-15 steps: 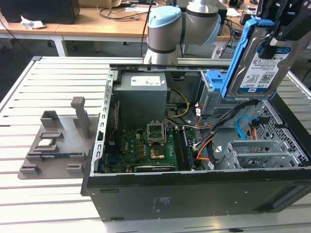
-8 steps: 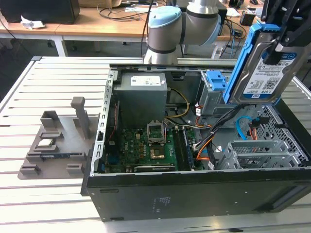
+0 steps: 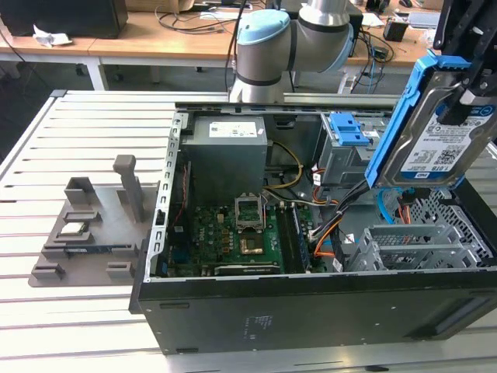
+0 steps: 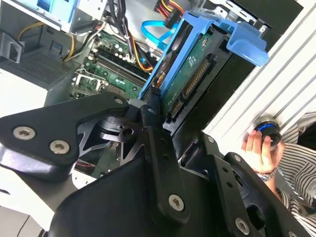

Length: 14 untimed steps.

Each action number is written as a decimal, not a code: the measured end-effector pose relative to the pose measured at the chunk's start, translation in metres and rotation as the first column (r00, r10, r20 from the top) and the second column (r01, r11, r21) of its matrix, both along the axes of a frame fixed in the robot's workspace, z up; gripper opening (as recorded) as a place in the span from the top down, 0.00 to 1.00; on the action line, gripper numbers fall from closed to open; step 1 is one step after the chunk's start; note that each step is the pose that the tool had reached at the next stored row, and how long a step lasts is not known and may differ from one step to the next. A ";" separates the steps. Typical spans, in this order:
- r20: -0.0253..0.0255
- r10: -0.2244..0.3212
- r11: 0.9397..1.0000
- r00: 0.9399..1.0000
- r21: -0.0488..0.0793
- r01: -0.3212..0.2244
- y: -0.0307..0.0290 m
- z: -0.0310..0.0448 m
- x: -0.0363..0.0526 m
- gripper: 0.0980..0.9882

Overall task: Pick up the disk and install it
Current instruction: 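Pick up the disk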

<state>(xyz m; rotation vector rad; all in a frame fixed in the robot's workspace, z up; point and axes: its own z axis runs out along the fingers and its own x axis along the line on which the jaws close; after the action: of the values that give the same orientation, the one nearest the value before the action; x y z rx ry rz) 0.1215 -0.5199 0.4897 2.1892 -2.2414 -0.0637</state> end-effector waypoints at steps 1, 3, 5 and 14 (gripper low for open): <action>0.000 0.000 1.000 1.000 0.000 0.000 -0.0050 -0.0001 0.0000 0.70; 0.000 0.000 1.000 1.000 0.000 0.000 -0.0123 -0.0001 0.0000 0.70; 0.000 0.000 1.000 1.000 0.000 0.000 -0.0217 -0.0002 0.0000 0.70; 0.000 0.000 1.000 1.000 0.000 0.000 -0.0496 -0.0005 0.0000 0.70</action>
<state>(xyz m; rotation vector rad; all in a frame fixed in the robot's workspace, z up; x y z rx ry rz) 0.1215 -0.5695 0.4892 2.1892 -2.2414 -0.0638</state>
